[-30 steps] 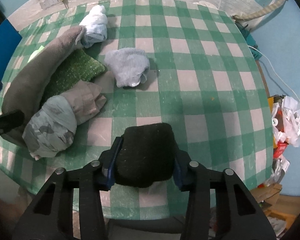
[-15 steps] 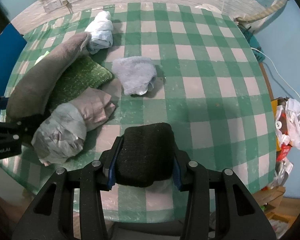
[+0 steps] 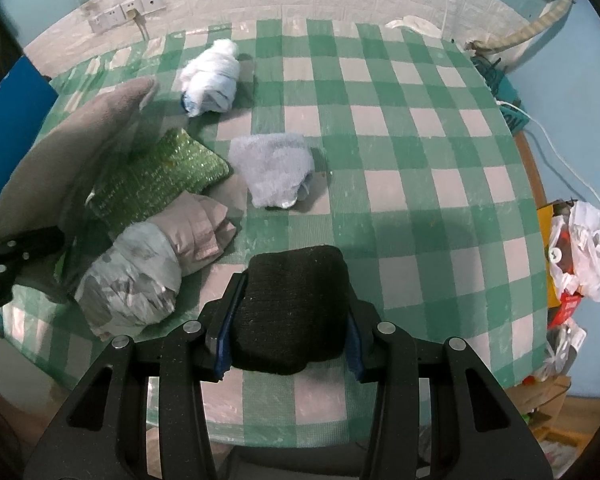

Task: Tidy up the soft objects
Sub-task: 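Carry the grey towel and black pad into the cardboard box and release both, then withdraw both open tools from the box back over the table, then grasp the plastic-wrapped bundle with the right tool, then grasp the lime-green cloth with the left tool and lift it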

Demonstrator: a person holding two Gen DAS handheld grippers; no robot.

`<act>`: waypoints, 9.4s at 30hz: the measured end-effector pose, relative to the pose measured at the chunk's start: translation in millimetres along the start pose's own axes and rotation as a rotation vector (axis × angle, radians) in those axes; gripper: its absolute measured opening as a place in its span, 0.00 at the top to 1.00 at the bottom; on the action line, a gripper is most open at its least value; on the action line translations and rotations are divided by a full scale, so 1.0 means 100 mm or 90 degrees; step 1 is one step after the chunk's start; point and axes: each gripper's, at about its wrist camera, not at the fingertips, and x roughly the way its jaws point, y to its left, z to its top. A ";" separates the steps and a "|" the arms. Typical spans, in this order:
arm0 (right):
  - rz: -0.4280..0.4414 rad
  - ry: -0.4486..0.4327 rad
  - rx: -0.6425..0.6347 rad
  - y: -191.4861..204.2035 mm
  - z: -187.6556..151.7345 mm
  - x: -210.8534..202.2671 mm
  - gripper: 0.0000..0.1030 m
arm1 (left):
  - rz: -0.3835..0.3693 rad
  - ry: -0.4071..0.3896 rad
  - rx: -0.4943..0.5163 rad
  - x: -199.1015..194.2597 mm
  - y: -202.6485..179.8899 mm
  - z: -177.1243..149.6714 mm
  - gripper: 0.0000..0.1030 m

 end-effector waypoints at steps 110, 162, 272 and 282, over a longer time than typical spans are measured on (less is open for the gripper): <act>0.145 -0.065 -0.362 3.97 0.98 -0.70 0.36 | 0.212 -0.121 -0.212 -0.95 2.83 -1.04 0.44; 0.085 -0.099 -0.140 1.91 0.89 -0.89 0.32 | 0.176 -0.179 -0.092 -1.06 1.70 -0.42 0.40; 0.039 0.037 -0.057 0.71 0.29 0.17 0.47 | 0.099 0.011 -0.015 0.42 0.29 -0.14 0.88; 0.037 0.034 -0.059 0.72 0.30 0.15 0.47 | 0.057 -0.031 -0.021 0.19 0.31 -0.21 0.94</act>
